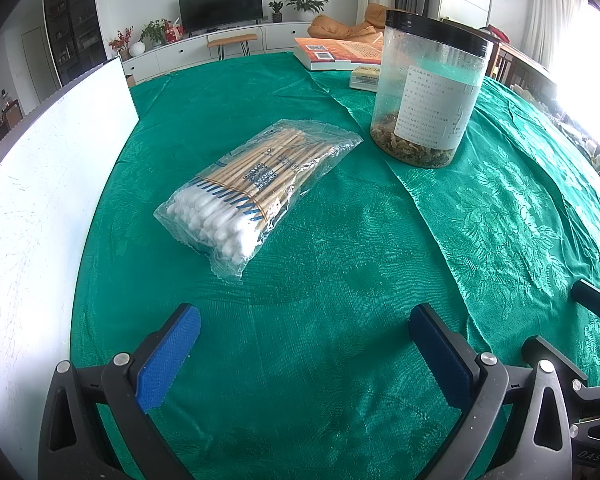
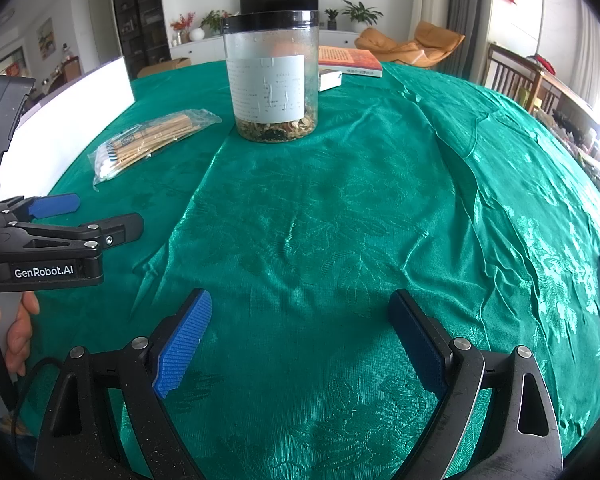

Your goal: Organize soft objects

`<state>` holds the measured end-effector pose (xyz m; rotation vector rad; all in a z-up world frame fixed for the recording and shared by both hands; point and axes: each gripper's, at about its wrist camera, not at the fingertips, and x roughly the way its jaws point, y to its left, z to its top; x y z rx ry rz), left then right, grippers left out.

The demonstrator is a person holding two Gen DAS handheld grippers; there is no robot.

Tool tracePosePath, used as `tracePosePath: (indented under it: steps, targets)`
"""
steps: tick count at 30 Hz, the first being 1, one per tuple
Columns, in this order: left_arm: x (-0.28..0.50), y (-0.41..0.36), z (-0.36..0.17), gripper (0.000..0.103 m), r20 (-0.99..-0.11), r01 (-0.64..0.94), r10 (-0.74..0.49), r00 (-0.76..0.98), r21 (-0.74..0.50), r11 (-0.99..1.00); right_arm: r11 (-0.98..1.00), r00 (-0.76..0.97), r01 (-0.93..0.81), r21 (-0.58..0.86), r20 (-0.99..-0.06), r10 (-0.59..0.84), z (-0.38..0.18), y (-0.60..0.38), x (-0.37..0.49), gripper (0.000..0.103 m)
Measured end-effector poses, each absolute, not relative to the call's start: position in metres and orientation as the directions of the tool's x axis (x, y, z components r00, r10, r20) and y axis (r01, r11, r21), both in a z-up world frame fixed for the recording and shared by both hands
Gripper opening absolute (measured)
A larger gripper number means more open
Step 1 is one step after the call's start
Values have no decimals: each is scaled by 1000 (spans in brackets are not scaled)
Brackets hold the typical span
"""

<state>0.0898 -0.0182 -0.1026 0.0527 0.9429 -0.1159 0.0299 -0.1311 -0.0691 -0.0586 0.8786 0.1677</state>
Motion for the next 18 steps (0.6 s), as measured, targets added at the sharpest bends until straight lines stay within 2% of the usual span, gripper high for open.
tracePosePath:
  steps: [5,7,9,11,15,18]
  targets:
    - [90,-18,-103,103,-810,122,-77,582,-6,992,981,603,-191,27,-785,139,-67,-132,30,92]
    - [90,-18,-103,103,-810,122,-77,582,-6,992,974,576,-206,97,-792,201,-57,-145,31,91]
    - [90,-18,-103,103,-810,122,-77,582,-6,992,974,643,-137,182,-731,227,-37,-176,32,91]
    - [90,-18,-103,103,-810,122,-77,582,-6,992,972,705,-40,233,-683,193,-18,-217,45,91]
    - [90,-18,-103,103,-810,122,-77,582,-6,992,982,736,23,188,-667,111,-1,-275,120,92]
    - [90,-18,-103,103,-810,122,-77,582,-6,992,970,693,-116,212,-682,232,-4,-279,199,92]
